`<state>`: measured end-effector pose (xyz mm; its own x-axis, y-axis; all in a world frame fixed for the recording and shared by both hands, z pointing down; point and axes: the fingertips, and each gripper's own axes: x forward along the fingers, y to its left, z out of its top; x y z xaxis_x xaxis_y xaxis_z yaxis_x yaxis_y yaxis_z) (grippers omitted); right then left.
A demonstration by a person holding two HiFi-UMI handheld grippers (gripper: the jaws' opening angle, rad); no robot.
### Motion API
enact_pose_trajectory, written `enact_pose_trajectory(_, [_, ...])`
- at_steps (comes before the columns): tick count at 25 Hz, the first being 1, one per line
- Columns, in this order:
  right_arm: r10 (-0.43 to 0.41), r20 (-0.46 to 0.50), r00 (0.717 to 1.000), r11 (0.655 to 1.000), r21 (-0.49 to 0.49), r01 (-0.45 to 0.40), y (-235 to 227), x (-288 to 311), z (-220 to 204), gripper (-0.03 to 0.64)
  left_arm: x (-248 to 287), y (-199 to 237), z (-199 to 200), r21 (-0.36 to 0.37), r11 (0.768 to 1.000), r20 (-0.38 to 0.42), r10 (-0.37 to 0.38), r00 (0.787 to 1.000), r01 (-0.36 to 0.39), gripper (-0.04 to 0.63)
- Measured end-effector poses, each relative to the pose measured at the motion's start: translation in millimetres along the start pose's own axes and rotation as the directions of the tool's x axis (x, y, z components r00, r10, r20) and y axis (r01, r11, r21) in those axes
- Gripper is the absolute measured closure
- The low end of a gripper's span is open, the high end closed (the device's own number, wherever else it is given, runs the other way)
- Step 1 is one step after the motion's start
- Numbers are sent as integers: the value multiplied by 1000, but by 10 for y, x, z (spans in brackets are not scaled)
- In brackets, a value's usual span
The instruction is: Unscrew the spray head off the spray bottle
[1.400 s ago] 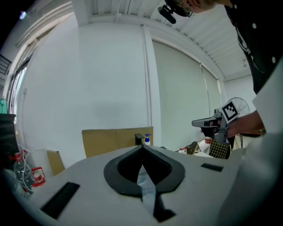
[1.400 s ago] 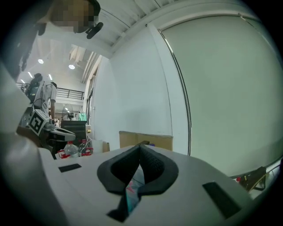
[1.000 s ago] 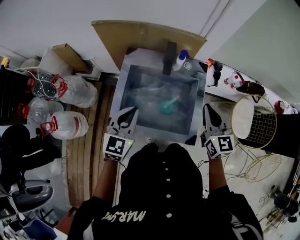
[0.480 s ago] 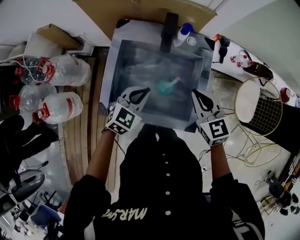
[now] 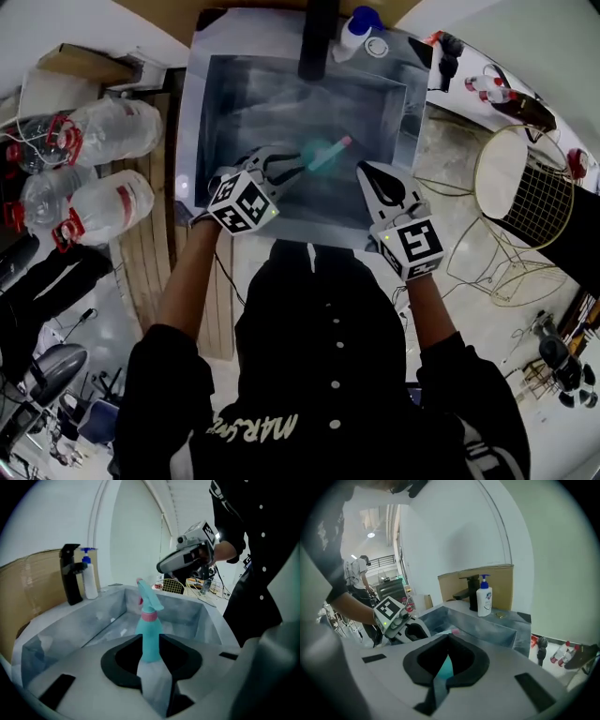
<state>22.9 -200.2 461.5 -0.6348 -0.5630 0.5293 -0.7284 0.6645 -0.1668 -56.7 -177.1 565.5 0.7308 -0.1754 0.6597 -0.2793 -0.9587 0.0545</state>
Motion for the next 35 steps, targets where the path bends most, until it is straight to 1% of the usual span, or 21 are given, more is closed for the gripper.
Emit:
enact_pose_trajectory(1, [-2,0,1000,1000,8,2,4,25,-38,604,71,-11,-69,6,1000,-22,-14,1000,14,447])
enact_pose_trajectory(3, [2,6,1000,1000,16,-2,19,69,-92,604,197,-22,-166,1,999,-41,-44,998,44,389])
enact_pose_trajectory(6, [17,13,1000,998,55,-18,54,143,-142,604,372,-18,-221,-11,997,-24,-75,997,74,318])
enact_pose_trajectory(8, [13,15,1000,998,68,-14,69,194,-157,604,490,34,-257,0,998,-15,-67,998,67,266])
enact_pose_trajectory(10, [-4,22,1000,998,67,2,85,234,-144,604,584,78,-278,14,998,1,-63,998,63,237])
enact_pose_trajectory(14, [-18,14,1000,996,91,17,110,275,-173,604,715,59,-263,2,993,44,-119,992,119,216])
enact_pose_trajectory(17, [-19,-12,1000,995,100,20,105,285,-241,604,817,8,-267,21,988,43,-154,987,153,213])
enact_pose_trajectory(19, [-12,-15,1000,994,109,14,111,295,-262,604,875,3,-262,28,988,54,-152,987,150,213])
enact_pose_trajectory(23, [-12,-20,1000,993,115,15,130,346,-309,604,939,37,-253,37,991,99,-129,987,126,215])
enact_pose_trajectory(27, [-23,-27,999,992,127,26,147,374,-339,604,977,78,-244,37,993,107,-115,988,112,215])
enact_pose_trajectory(30, [-50,-8,999,988,147,50,197,373,-263,604,972,61,-232,47,994,103,-107,989,102,215])
enact_pose_trajectory(32, [-81,-6,997,981,179,81,221,420,-217,580,966,61,-236,51,994,98,-98,990,93,215])
enact_pose_trajectory(33, [-100,-16,995,975,199,101,230,457,-213,543,963,66,-244,47,995,96,-94,991,89,215])
enact_pose_trajectory(35, [-136,-41,990,962,235,142,256,517,-216,444,959,72,-257,33,996,93,-84,992,82,215])
